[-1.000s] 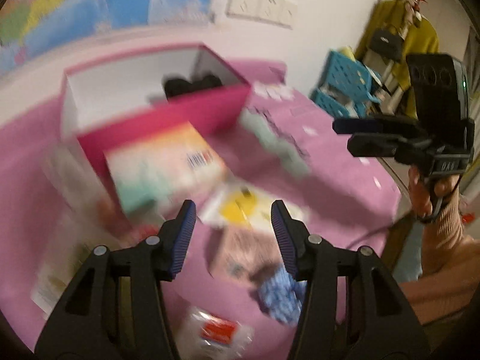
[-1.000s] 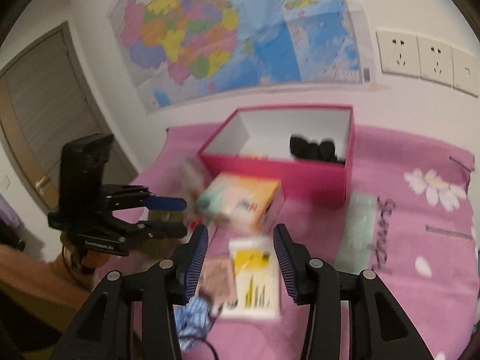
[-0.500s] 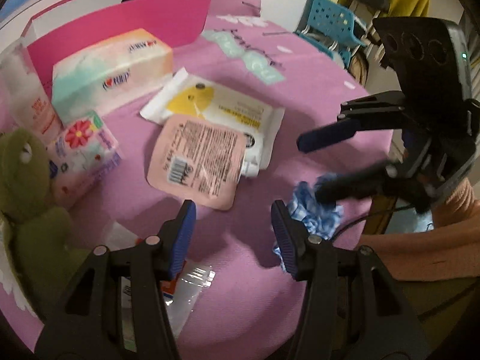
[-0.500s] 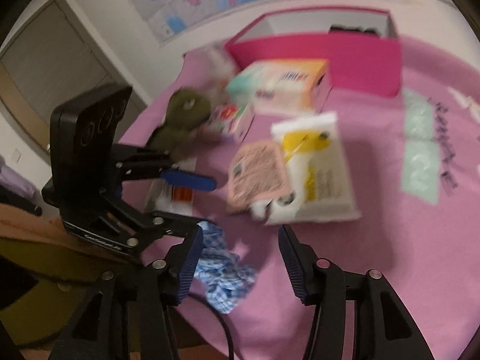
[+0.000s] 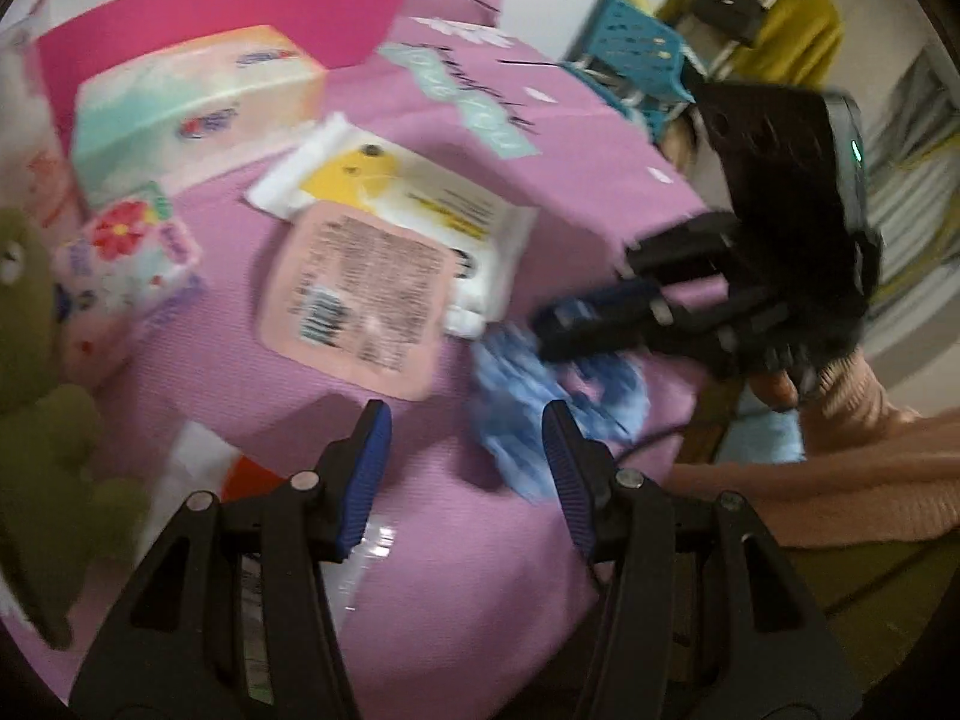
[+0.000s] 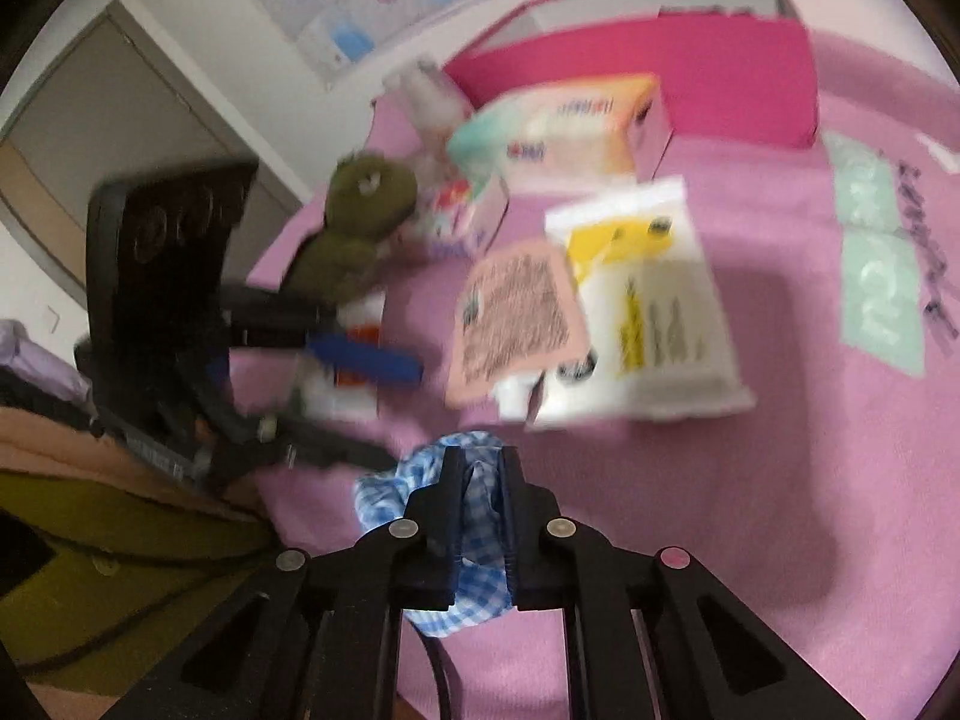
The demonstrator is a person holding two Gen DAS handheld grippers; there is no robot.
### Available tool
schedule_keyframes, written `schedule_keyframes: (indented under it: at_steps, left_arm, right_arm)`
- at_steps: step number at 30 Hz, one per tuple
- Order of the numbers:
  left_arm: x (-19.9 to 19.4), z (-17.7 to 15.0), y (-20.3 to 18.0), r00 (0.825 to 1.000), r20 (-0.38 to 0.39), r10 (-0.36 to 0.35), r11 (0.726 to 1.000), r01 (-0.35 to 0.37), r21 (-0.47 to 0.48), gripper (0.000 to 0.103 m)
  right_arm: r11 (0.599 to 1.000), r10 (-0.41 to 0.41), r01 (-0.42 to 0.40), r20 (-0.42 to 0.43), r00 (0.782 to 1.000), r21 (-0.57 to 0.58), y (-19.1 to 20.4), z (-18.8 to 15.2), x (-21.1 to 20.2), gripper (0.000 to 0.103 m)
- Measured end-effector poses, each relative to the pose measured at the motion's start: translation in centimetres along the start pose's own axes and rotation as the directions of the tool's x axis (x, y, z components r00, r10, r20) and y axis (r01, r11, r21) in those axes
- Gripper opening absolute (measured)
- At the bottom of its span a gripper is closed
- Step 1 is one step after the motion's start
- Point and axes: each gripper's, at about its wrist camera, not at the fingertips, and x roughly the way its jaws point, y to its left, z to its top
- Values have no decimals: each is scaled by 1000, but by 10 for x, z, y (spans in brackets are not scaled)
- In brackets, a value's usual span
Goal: Organize soft objects
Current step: 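Grasp the blue gingham scrunchie with the right gripper, then drop the blue scrunchie into the pink box from the right gripper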
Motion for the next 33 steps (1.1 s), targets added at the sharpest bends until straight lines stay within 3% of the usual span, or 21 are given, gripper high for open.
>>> schedule_keyframes:
  at_steps: [2,6,14,25,33]
  left_arm:
    - [5,-2,-8,999,-21,-45,999,46,28,54]
    - [17,5,-13,999,-28,-22,999,22,30,54]
    - [-10,45,3,993,117,25,999,-22,-26,39]
    - [-55,129,33,947,276,163,986,-144,-88,39]
    - [-61,180,69,909,292,296,951,-251,-181,39]
  right_arm:
    - [1000,7,-8,46,999,17,-1,8,-6,9]
    - [999,31,-35,116,993,30,-2,25,-16,9]
    - [998,66,-59,225,972,-38,15,63,-39,9]
    - [997,44,-14,384,922,-81,5,155,-64,9]
    - [999,39,-28,421,906,-33,-22,215,-47,9]
